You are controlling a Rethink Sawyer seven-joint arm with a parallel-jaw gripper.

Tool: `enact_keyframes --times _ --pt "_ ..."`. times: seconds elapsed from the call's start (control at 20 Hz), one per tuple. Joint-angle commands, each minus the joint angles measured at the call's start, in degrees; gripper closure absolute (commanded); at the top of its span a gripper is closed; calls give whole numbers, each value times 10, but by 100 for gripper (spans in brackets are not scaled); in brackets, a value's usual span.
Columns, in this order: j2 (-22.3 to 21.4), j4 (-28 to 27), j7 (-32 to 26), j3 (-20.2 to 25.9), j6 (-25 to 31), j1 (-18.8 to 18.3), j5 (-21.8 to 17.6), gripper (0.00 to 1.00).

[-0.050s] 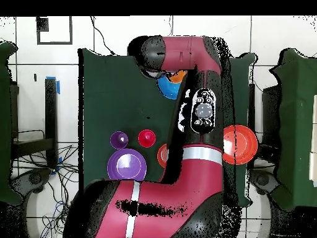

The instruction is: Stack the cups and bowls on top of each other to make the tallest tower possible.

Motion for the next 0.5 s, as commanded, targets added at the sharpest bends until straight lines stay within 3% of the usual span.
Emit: enact_keyframes --times 0.05,0.5 --pt "10 23 -94 34 67 5 -8 100" --pt "12 16 -101 36 81 5 -9 100"
